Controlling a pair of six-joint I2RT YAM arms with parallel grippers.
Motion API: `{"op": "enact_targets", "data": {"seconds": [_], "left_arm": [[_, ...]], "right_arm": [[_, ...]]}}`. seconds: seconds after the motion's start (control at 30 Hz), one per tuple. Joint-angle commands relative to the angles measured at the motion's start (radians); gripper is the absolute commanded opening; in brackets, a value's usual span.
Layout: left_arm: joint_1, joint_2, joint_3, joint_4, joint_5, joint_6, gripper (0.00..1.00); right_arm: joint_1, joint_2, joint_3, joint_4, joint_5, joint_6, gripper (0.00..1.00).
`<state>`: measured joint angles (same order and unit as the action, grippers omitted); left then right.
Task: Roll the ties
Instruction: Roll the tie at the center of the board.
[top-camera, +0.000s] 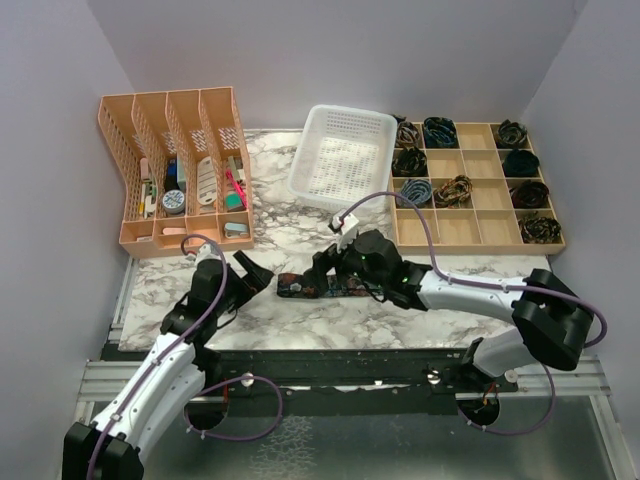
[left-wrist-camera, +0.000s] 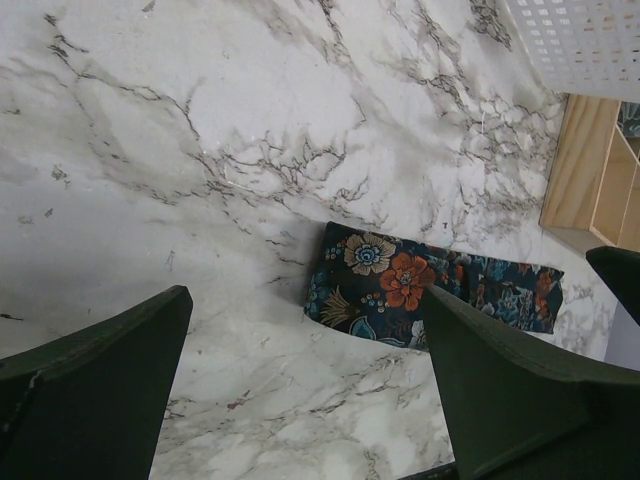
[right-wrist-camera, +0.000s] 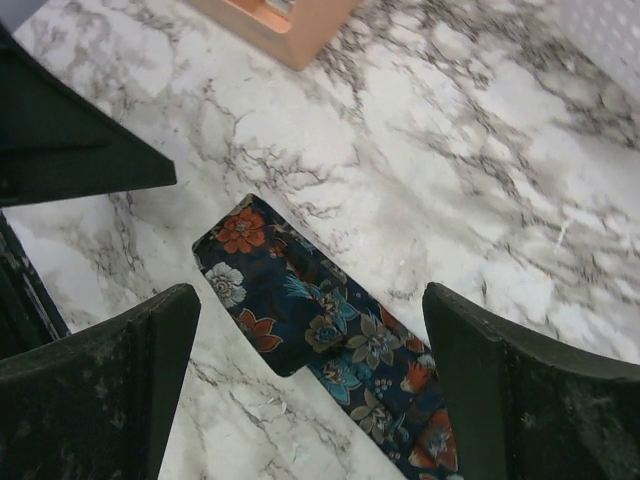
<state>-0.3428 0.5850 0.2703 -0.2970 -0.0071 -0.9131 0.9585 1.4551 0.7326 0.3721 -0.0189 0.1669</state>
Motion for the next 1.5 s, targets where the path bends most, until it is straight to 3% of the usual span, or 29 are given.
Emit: {"op": "enact_targets", "data": {"seconds": [0.0,0.17,0.3,0.47,0.87,1.47], "left_arm": [[-0.002,0.031,-0.022,0.075,0.062,0.026,0.98],[-0.002,0.054,-0.045,0.079,0.069,0.059,0.98],[-0.002,0.072,-0.058,0.132,0.126,0.083,0.98],[-0.002,0.094,-0.049,0.159,0.171,0.128,0.98],[-0.002,0.143,-0.075,0.263,0.246,0.135,0.97],[-0.002,0.249,-0.086,0.403,0.33,0.152,0.95]], "right_arm": [[0.0,-0.034,0.027,-0.232,0.159,0.293,1.0],[0.0,-0.06,-0.064,-0.191,0.015,0.507,0.99],[0.0,-0.045,-0.084,-0.156,0.015,0.604,0.9],[0.0,0.021,-0.011,-0.23,0.062,0.668,0.71],[-0.001,0.159,0.096,-0.3,0.066,0.678,0.5],[-0.041,0.264,0.135,-0.331,0.035,0.594,0.37]]}}
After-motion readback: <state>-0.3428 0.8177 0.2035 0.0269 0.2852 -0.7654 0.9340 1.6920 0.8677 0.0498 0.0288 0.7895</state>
